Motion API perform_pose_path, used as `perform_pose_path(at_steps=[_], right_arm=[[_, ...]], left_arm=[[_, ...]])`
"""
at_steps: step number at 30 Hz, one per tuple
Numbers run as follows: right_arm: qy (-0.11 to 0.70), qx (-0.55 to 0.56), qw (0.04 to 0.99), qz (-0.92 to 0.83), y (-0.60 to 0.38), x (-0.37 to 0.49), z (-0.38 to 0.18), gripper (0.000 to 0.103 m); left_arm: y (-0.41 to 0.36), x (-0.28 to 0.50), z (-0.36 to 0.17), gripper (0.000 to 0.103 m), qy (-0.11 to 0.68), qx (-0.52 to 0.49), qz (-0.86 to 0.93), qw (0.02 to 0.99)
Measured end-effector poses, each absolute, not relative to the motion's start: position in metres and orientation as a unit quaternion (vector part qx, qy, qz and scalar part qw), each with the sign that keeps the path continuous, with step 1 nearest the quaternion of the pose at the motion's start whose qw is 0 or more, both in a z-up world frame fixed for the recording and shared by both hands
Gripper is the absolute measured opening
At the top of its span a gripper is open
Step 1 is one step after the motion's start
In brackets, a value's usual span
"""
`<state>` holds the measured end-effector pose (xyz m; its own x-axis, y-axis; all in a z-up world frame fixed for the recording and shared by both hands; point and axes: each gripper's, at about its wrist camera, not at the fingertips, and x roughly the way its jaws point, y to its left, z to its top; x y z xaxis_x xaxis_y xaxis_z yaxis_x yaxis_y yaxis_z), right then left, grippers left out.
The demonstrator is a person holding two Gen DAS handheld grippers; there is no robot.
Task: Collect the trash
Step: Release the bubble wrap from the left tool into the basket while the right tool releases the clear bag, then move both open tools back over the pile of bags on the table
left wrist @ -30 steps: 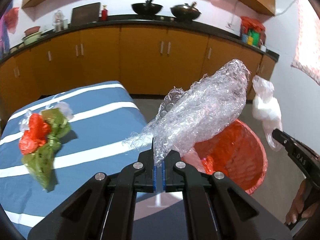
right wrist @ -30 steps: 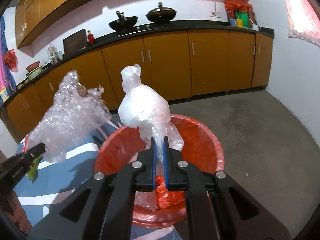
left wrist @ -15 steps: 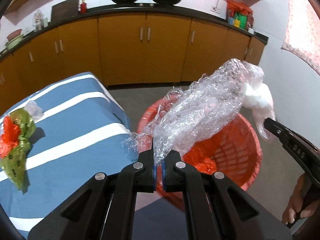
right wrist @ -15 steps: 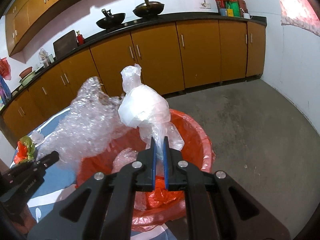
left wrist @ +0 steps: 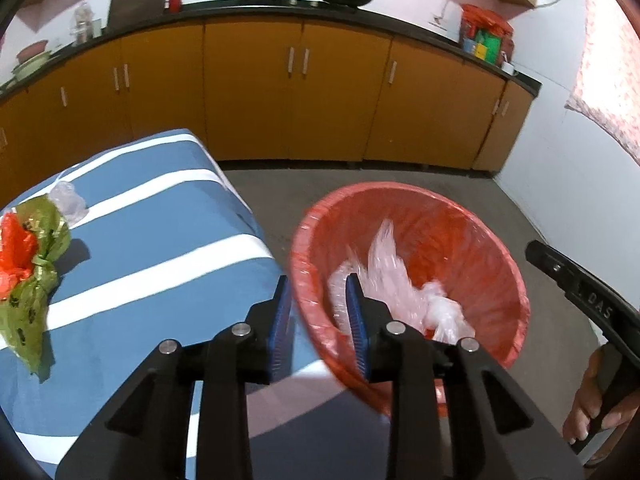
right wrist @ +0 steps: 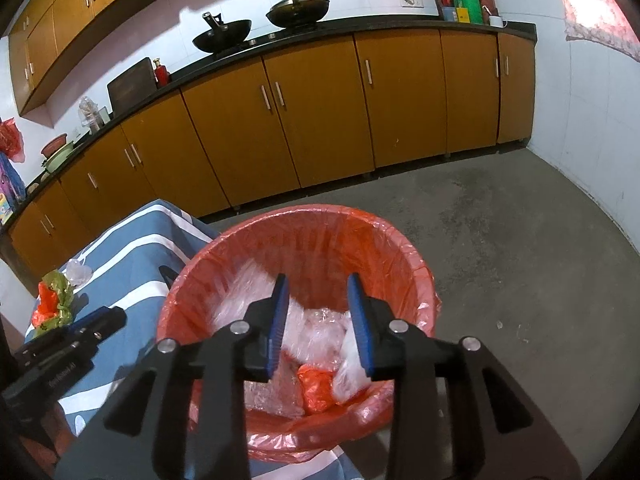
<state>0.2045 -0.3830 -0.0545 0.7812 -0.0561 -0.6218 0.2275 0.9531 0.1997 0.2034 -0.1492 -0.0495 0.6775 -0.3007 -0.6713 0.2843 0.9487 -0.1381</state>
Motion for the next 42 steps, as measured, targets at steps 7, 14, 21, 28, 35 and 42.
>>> perform_pose_path(at_steps=[7, 14, 21, 28, 35, 42], right_arm=[[0.322, 0.126, 0.936, -0.072, -0.376, 0.205, -0.051, 0.032], [0.325, 0.115, 0.937, -0.063, -0.364, 0.208, -0.049, 0.032], [0.330, 0.104, 0.937, -0.042, -0.339, 0.214, -0.047, 0.033], [0.336, 0.088, 0.938, 0.010, -0.284, 0.227, -0.044, 0.033], [0.342, 0.064, 0.933, 0.089, -0.191, 0.241, -0.040, 0.033], [0.345, 0.035, 0.922, 0.174, -0.079, 0.247, -0.035, 0.033]], left_arm=[[-0.138, 0.203, -0.048, 0.029, 0.363, -0.012, -0.142, 0.921], [-0.114, 0.200, -0.051, 0.035, 0.358, -0.010, -0.124, 0.925], [-0.066, 0.191, -0.049, 0.036, 0.345, -0.014, -0.093, 0.934], [0.006, 0.167, -0.032, 0.042, 0.299, -0.008, -0.036, 0.954], [0.108, 0.149, -0.032, 0.044, 0.285, -0.021, 0.074, 0.956], [0.186, 0.133, -0.043, 0.046, 0.288, -0.038, 0.160, 0.943]])
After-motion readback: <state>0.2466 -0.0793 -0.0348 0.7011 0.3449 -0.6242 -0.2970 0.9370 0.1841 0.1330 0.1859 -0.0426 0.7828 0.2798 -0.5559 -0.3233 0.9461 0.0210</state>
